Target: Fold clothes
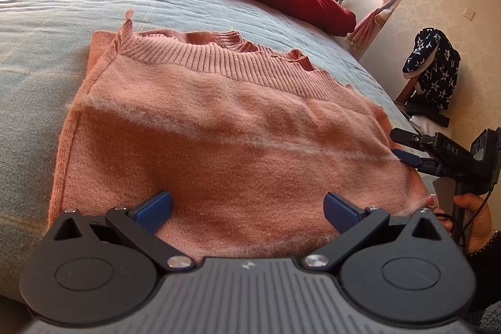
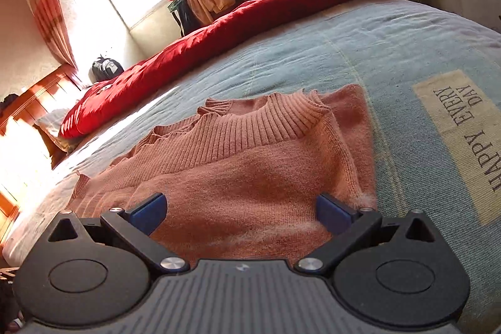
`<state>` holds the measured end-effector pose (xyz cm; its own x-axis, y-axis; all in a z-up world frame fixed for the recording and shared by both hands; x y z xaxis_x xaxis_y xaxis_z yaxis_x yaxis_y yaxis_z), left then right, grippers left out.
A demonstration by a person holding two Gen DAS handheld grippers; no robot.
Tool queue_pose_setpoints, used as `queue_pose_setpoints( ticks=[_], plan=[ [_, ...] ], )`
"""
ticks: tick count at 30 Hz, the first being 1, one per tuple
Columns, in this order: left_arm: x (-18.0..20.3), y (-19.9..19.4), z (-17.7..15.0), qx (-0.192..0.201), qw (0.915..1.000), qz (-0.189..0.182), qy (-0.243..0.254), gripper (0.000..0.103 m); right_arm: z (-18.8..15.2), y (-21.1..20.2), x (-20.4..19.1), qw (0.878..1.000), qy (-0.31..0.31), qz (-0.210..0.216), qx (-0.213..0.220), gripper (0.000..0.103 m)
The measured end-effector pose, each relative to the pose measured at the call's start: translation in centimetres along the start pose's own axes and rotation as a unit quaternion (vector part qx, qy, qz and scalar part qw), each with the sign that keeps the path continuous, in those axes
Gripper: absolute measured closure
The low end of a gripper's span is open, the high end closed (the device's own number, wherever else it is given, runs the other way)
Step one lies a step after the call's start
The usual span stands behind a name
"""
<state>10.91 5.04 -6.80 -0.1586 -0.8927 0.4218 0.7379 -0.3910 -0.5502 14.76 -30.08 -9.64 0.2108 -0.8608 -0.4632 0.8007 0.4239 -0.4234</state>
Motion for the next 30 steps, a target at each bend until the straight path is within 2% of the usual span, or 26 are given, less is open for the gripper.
queue_pose_setpoints(
  ticks=[2, 6, 8, 13, 16, 20, 25, 30],
  plan=[
    [-0.1, -0.4, 0.9, 0.010, 0.9998, -0.002, -0.017, 0.001, -0.1, 0.0, 0.2, 1.000, 0.008, 0.001, 0.004, 0.000],
    [-0.4, -1.4, 3.9, 0.064, 0.9979, -0.010, -0.010, 0.001, -0.2, -0.1, 0.0, 1.000, 0.003, -0.003, 0.008, 0.000],
    [-1.0, -0.8, 5.1, 0.075, 0.9971, -0.006, -0.011, 0.001, -0.4, 0.0, -0.5, 1.000, -0.010, -0.010, 0.008, 0.000],
    [-4.6, 2.0, 5.4, 0.060, 0.9952, 0.024, -0.074, 0.001, -0.9, 0.3, -1.7, 0.998, -0.055, -0.034, 0.003, 0.000],
    [-6.2, 1.5, 4.6, 0.088, 0.9892, -0.010, -0.117, 0.001, -1.0, 0.5, -2.1, 0.997, -0.071, -0.043, -0.003, 0.000],
    [-7.0, 0.4, 4.6, 0.094, 0.9835, -0.032, -0.151, 0.001, -1.0, 0.6, -2.1, 0.996, -0.076, -0.047, -0.005, 0.000],
    [-8.1, -0.8, 6.6, 0.086, 0.9818, -0.060, -0.159, 0.001, -1.4, 0.8, -2.8, 0.993, -0.098, -0.061, -0.010, 0.000],
    [-11.1, -1.5, 8.7, 0.071, 0.9832, -0.055, -0.159, 0.001, -1.4, 1.1, -3.3, 0.990, -0.114, -0.074, -0.020, 0.000]
  ],
)
Point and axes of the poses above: each gripper's, at about its wrist camera, not at the fingertips, and y roughly the way its jaws point, x to its right, z to its top, the point moved 1 cm from there along y, roughly the way its jaws point, and after that the axes turned 8 degrees about x, right-handed, at the moved point
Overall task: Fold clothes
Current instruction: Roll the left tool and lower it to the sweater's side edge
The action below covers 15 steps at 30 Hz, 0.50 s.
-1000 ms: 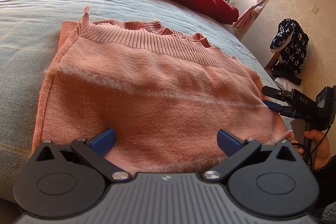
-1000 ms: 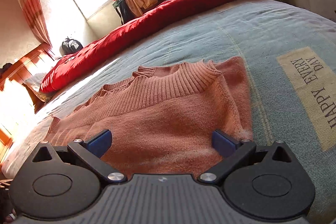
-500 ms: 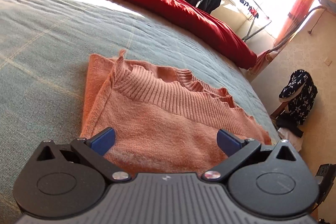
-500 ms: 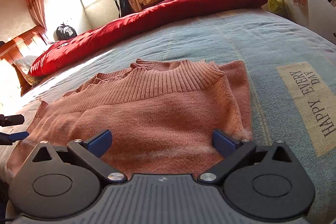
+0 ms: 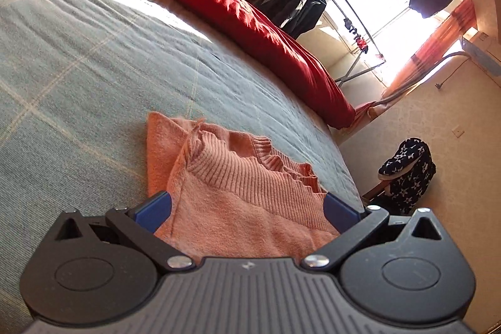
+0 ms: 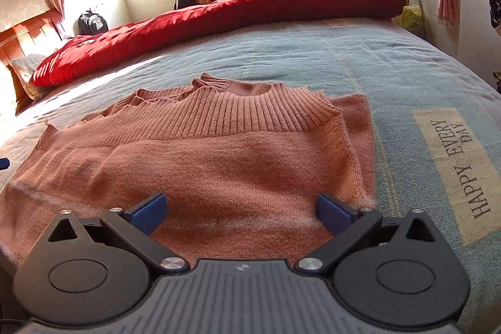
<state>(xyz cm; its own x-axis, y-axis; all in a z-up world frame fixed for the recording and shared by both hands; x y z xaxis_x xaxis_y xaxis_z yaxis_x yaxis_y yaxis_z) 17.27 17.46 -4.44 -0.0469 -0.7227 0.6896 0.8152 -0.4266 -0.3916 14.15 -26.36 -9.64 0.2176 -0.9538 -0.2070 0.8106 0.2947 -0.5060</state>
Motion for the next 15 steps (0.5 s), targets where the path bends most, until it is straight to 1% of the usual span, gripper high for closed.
queue_pose_setpoints(
  ticks=[4, 6, 8, 11, 13, 14, 15],
  plan=[
    [-3.0, 0.7, 0.7, -0.042, 0.9987, 0.000, -0.029, 0.001, 0.0, 0.1, -0.4, 1.000, -0.006, -0.011, -0.004, 0.000],
    [-4.5, 1.6, 0.2, -0.070, 0.9957, -0.016, -0.058, 0.001, 0.1, 0.3, -0.7, 1.000, -0.013, -0.018, -0.008, 0.000],
    [-5.7, 2.7, -0.6, -0.093, 0.9906, -0.039, -0.093, 0.001, 0.1, 0.4, -1.0, 0.999, -0.020, -0.026, -0.011, 0.000],
    [-6.1, 3.8, -0.8, -0.097, 0.9877, -0.057, -0.108, 0.001, 0.1, 0.5, -1.2, 0.999, -0.022, -0.032, -0.015, 0.000],
    [-5.8, 4.8, -0.4, -0.106, 0.9848, -0.081, -0.111, 0.001, 0.2, 0.5, -1.1, 0.999, -0.018, -0.033, -0.017, 0.000],
    [-5.7, 5.6, -0.2, -0.114, 0.9835, -0.088, -0.110, 0.001, 0.3, 0.5, -1.1, 0.999, -0.015, -0.034, -0.018, 0.000],
    [-5.7, 6.5, 0.0, -0.124, 0.9831, -0.085, -0.105, 0.001, 0.4, 0.5, -1.1, 0.999, -0.013, -0.034, -0.020, 0.000]
  ],
)
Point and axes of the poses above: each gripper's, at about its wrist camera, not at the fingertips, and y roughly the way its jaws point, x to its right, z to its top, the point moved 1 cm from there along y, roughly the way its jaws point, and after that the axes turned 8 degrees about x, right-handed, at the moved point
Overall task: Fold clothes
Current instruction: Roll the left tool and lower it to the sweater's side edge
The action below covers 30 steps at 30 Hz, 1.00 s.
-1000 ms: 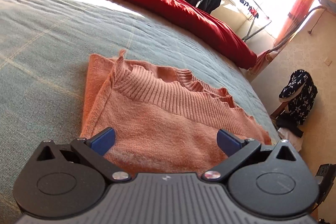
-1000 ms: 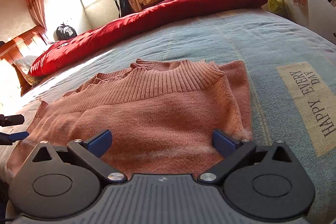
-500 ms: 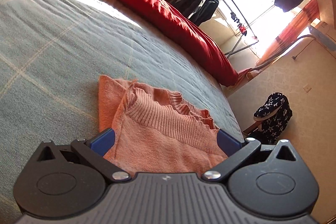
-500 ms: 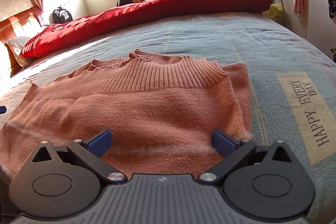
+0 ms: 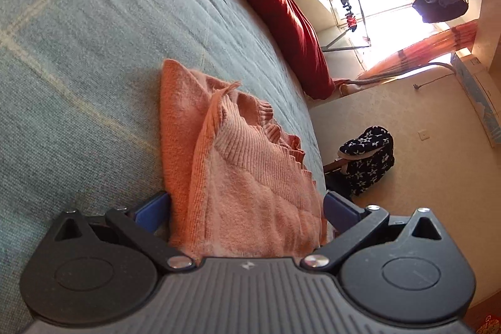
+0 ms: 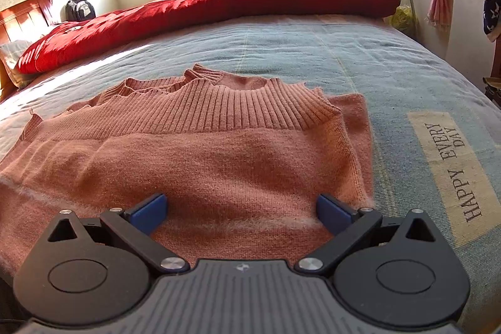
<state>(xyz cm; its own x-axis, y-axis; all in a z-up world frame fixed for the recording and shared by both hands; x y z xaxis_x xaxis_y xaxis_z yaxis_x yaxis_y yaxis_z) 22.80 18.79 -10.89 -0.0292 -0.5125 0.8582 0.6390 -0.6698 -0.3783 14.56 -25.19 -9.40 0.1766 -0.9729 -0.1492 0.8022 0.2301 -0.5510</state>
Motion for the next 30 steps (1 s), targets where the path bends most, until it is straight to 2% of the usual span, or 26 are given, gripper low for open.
queue_pose_setpoints(
  ticks=[7, 10, 15, 18, 25, 28, 30],
  plan=[
    [0.3, 4.3, 2.6, -0.025, 0.9996, 0.005, 0.008, 0.001, 0.0, 0.1, -0.3, 1.000, -0.004, -0.008, -0.002, 0.000],
    [0.8, 4.2, 1.9, -0.029, 0.9995, 0.006, 0.015, 0.001, 0.0, 0.1, -0.3, 1.000, -0.004, -0.008, -0.004, 0.000],
    [1.5, 2.2, -1.5, -0.046, 0.9988, -0.006, 0.011, 0.001, 0.0, -0.1, 0.0, 1.000, -0.005, 0.001, -0.003, 0.000],
    [1.8, 2.1, -2.0, -0.060, 0.9981, -0.001, 0.017, 0.001, 0.1, -0.1, 0.1, 1.000, -0.001, 0.002, -0.002, 0.000],
    [0.4, 6.7, 1.6, -0.072, 0.9968, -0.017, -0.032, 0.001, 0.0, -0.2, -0.1, 1.000, -0.005, 0.000, 0.000, 0.000],
    [1.0, 6.6, 1.0, -0.074, 0.9970, -0.020, -0.014, 0.001, -0.1, -0.4, 0.1, 1.000, 0.000, 0.002, 0.002, 0.000],
    [0.9, 5.2, -0.4, -0.083, 0.9955, -0.045, -0.011, 0.001, -0.1, -0.4, 0.2, 1.000, 0.001, 0.004, 0.002, 0.000]
  ],
)
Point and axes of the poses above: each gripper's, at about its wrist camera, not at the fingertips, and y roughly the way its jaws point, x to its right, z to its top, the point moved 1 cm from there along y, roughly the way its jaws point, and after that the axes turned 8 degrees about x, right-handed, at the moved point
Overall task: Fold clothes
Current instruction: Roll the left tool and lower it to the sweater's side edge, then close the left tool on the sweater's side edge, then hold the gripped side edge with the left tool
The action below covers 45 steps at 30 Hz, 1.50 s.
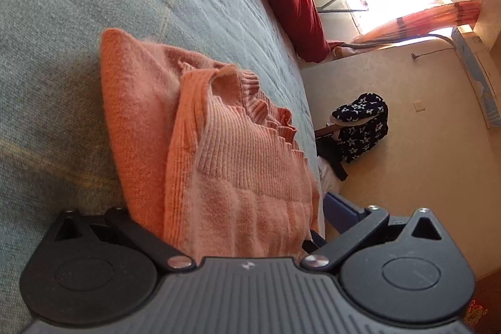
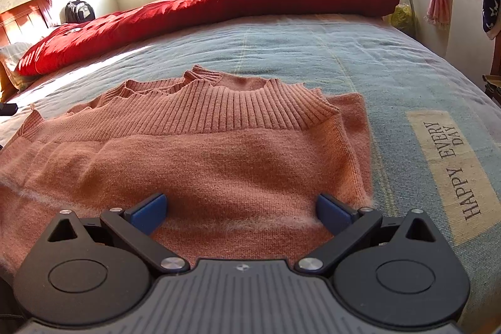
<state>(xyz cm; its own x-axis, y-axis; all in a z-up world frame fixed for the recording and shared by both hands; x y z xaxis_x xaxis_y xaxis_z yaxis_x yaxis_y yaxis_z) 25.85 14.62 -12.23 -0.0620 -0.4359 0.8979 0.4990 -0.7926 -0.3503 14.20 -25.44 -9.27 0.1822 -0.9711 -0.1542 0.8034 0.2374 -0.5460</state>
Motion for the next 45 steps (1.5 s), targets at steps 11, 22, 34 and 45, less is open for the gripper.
queue_pose_setpoints(
  ticks=[11, 22, 34, 45],
  plan=[
    [-1.4, 1.4, 0.9, -0.046, 0.9988, -0.016, -0.005, 0.001, -0.3, 0.2, -0.4, 1.000, -0.006, -0.013, 0.008, 0.000],
    [-2.8, 0.5, 0.1, -0.034, 0.9982, 0.037, 0.032, 0.074, -0.5, -0.1, -0.3, 1.000, -0.009, -0.005, 0.013, 0.000],
    [-3.4, 0.4, 0.0, -0.019, 0.9973, 0.060, 0.039, 0.079, -0.6, 0.0, -0.7, 1.000, -0.017, -0.013, 0.013, 0.000],
    [-2.7, 1.2, -0.2, -0.019, 0.9964, 0.065, 0.050, 0.079, 0.0, -0.1, -1.0, 1.000, -0.016, -0.026, -0.001, 0.000]
  ],
)
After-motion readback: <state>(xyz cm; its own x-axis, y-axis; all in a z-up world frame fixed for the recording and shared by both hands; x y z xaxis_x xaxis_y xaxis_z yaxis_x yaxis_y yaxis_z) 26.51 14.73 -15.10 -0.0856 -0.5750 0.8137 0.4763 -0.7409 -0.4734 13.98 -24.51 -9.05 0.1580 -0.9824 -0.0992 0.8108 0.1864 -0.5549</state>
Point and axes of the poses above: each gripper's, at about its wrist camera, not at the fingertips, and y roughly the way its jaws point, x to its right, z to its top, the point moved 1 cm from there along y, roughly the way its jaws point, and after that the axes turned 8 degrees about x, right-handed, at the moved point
